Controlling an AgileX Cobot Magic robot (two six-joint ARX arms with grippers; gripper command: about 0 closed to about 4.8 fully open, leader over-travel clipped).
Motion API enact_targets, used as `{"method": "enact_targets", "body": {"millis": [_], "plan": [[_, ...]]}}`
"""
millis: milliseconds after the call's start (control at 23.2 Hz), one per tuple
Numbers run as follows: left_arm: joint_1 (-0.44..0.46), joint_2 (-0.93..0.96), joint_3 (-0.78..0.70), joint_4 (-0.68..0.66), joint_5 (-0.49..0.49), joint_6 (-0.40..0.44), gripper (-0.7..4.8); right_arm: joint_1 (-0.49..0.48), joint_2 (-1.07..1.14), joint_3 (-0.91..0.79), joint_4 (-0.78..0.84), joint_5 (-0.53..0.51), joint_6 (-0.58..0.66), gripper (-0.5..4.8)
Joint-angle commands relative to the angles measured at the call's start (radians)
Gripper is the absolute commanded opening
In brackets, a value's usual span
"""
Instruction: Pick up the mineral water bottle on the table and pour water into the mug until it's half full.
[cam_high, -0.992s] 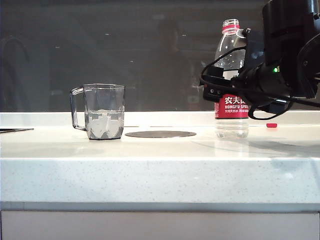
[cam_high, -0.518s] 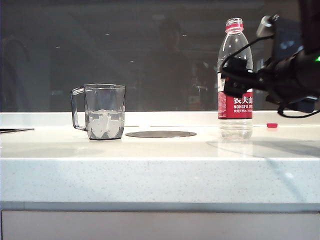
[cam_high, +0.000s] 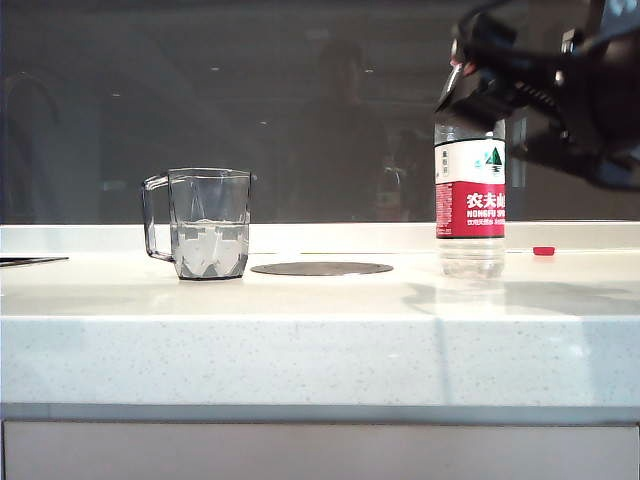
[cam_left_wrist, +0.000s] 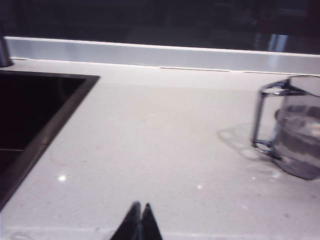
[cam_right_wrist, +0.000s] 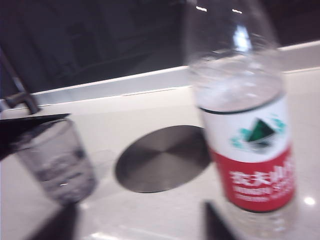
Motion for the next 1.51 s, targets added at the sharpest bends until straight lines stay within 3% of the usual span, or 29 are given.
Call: {"method": "enact_targets", "body": {"millis": [43, 216, 431, 906, 949, 992, 1078, 1208, 1380, 1510], "plan": [[0.017, 0.000, 0.003, 0.009, 0.000, 0.002, -0.04, 0.043, -0.116, 0.002, -0.111, -0.002, 0.000, 1.06], [0.017, 0.000, 0.003, 0.009, 0.000, 0.002, -0.04, 0.062, -0.257, 0.002, -0.240, -0.001, 0.000, -0.01], [0.017, 0.000, 0.003, 0.009, 0.000, 0.002, -0.04, 0.060, -0.465, 0.002, -0.439, 0.048, -0.012, -0.06], [0.017, 0.000, 0.003, 0.009, 0.000, 0.002, -0.04, 0.060, -0.554, 0.002, -0.483, 0.044, -0.012, -0.05], [0.017, 0.000, 0.003, 0.009, 0.000, 0.002, -0.04, 0.059, -0.554, 0.002, -0.481, 0.074, -0.008, -0.05], [0.017, 0.000, 0.003, 0.009, 0.000, 0.002, -0.04, 0.057, -0.554, 0.002, -0.477, 0.229, -0.012, -0.05], [0.017, 0.000, 0.003, 0.009, 0.000, 0.002, -0.04, 0.058, -0.556, 0.002, -0.479, 0.371, -0.016, -0.05], [0.017, 0.000, 0.003, 0.009, 0.000, 0.002, -0.04, 0.049, -0.580, 0.001, -0.575, 0.523, -0.077, -0.05], [0.017, 0.000, 0.003, 0.009, 0.001, 0.002, -0.04, -0.098, -0.708, -0.001, -0.883, 0.536, -0.116, -0.05], [0.015, 0.000, 0.003, 0.009, -0.002, 0.002, -0.04, -0.221, -0.805, -0.021, -0.944, 0.467, -0.193, -0.05]]}}
